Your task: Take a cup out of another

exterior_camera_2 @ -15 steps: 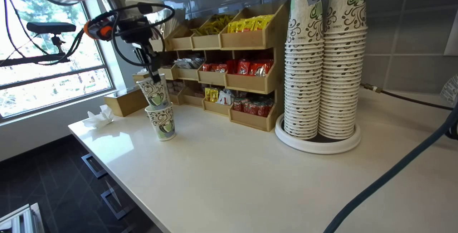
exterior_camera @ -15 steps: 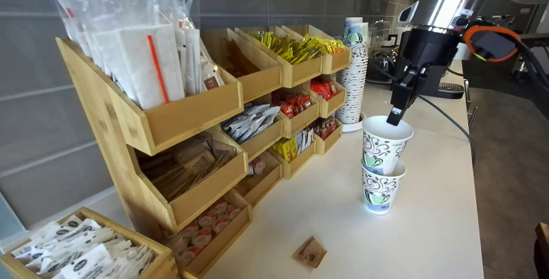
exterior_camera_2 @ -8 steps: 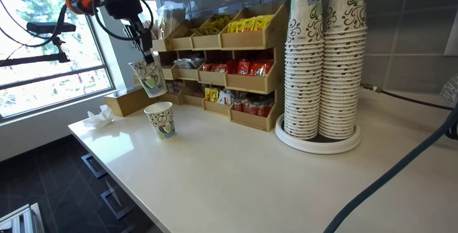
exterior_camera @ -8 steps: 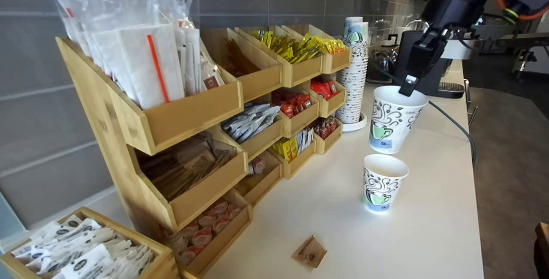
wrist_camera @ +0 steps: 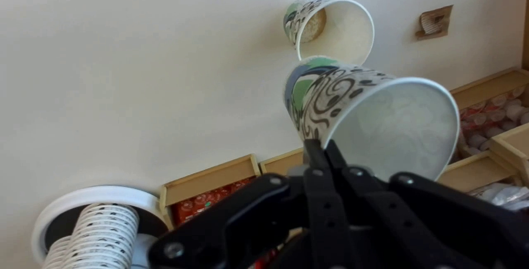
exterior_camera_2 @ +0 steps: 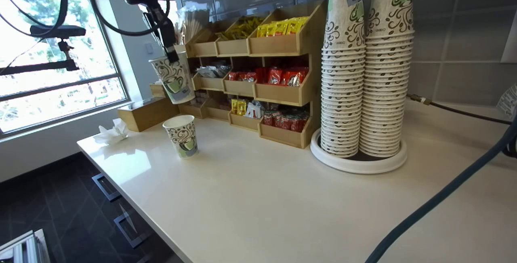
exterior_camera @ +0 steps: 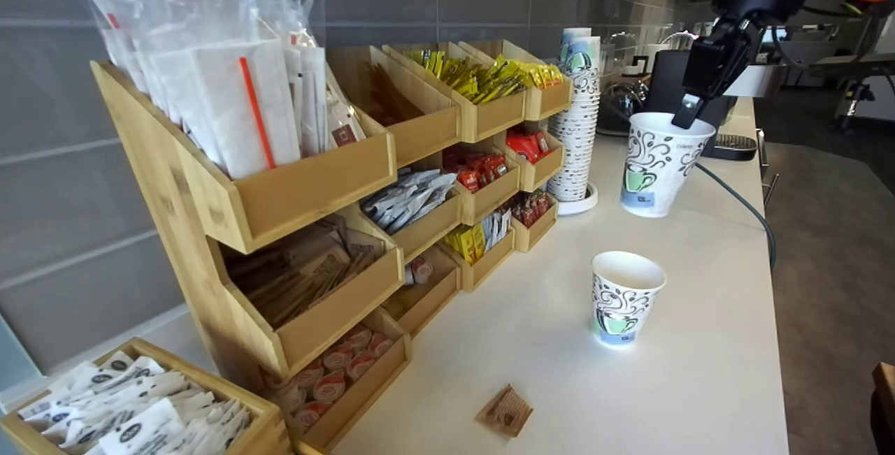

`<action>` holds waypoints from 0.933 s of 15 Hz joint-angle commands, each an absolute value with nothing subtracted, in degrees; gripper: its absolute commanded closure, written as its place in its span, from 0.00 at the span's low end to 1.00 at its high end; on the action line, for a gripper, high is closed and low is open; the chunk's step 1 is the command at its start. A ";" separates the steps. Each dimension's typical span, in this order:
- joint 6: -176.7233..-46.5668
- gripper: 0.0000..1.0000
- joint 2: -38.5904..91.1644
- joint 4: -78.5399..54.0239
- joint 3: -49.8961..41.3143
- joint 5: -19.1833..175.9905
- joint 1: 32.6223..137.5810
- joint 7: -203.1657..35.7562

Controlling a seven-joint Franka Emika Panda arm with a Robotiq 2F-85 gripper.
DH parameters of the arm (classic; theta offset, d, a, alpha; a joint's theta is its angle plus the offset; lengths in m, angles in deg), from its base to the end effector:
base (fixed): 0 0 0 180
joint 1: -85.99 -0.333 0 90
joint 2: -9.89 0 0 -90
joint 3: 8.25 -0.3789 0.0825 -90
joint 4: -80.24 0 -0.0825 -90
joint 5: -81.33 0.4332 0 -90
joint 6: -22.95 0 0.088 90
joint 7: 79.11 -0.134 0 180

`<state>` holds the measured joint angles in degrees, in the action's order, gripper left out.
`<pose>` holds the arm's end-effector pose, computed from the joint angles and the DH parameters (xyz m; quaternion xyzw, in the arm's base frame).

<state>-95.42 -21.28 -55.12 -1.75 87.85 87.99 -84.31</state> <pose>0.4292 -0.0620 0.5647 -0.9801 0.1341 -0.1228 0.0795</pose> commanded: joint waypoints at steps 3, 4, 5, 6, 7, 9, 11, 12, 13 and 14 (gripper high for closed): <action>-94.60 0.99 -20.38 -55.81 2.11 91.25 91.39 -83.22; -94.83 0.99 -19.93 -56.20 2.40 91.26 91.91 -83.44; -94.81 0.99 -19.42 -56.59 2.84 91.68 92.12 -83.29; -94.92 0.99 -18.83 -56.98 2.96 91.57 92.51 -83.43; -94.82 0.99 -18.32 -57.23 3.17 91.86 92.61 -83.28; -94.72 0.99 -16.95 -57.96 3.03 91.50 92.93 -83.21; -95.03 0.99 -15.59 -58.65 2.90 91.56 92.80 -82.81; -95.36 0.99 -14.89 -59.03 2.85 91.62 92.69 -82.58; -95.66 0.99 -14.22 -59.29 2.81 91.71 92.62 -82.36; -95.94 0.99 -13.65 -59.64 2.86 92.06 92.46 -81.91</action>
